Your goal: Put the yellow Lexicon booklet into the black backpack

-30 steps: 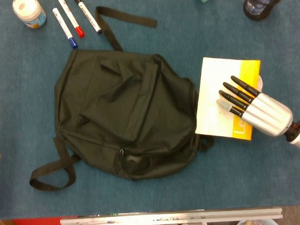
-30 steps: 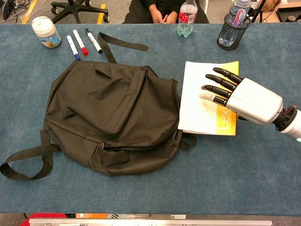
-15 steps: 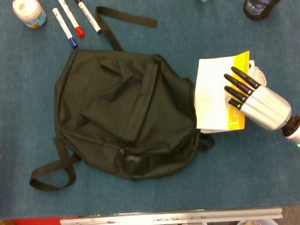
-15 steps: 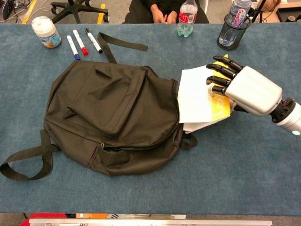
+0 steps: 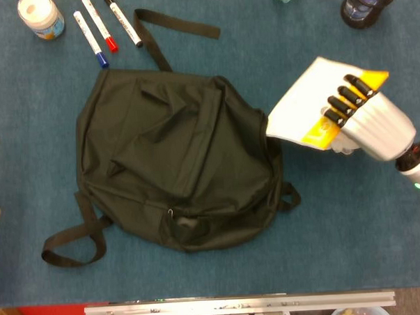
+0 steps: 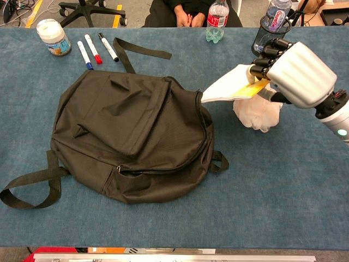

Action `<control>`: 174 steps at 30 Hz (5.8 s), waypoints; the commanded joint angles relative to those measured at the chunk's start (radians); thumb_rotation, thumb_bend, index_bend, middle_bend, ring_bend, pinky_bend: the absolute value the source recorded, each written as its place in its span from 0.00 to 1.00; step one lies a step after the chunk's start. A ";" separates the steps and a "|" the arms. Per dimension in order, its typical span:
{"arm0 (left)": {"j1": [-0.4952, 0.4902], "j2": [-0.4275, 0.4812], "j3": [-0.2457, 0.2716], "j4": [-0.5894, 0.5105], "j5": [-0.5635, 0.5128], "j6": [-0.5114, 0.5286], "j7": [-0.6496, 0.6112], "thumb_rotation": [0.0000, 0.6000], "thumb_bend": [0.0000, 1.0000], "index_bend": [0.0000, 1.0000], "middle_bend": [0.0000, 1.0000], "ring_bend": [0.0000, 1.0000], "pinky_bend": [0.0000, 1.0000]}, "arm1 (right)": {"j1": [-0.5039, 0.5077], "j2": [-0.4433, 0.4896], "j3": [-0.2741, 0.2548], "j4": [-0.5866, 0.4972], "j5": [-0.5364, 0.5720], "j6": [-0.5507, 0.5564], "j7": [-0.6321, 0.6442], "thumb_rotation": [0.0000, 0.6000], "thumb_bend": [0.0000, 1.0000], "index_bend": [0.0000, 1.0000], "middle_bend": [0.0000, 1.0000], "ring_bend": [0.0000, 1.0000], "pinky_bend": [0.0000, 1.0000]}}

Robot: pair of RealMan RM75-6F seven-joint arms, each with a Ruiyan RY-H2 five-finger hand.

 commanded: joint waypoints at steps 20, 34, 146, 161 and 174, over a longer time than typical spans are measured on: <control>-0.304 0.002 0.018 -0.009 0.314 -0.302 -0.185 1.00 0.10 0.14 0.13 0.12 0.08 | -0.015 0.375 0.125 -0.503 0.083 0.050 -0.222 1.00 0.30 0.81 0.76 0.55 0.42; -0.456 -0.164 0.019 -0.015 0.334 -0.458 -0.147 1.00 0.10 0.10 0.12 0.12 0.08 | -0.045 0.406 0.157 -0.539 0.106 0.022 -0.232 1.00 0.30 0.81 0.77 0.55 0.43; -0.464 -0.650 -0.256 0.114 -0.176 -0.087 -0.135 1.00 0.38 0.72 0.82 0.83 1.00 | -0.061 0.411 0.041 -0.709 -0.143 -0.051 -0.073 1.00 0.61 0.93 0.87 0.67 0.60; -0.450 -0.598 -0.267 0.062 -0.179 -0.093 -0.153 1.00 0.38 0.71 0.81 0.83 1.00 | 0.053 0.296 0.015 -0.676 -0.223 -0.185 -0.053 1.00 0.61 0.93 0.87 0.68 0.61; -0.441 -0.559 -0.279 0.026 -0.215 -0.109 -0.162 1.00 0.38 0.71 0.81 0.82 1.00 | 0.139 0.141 0.005 -0.487 -0.249 -0.214 0.018 1.00 0.61 0.94 0.88 0.68 0.61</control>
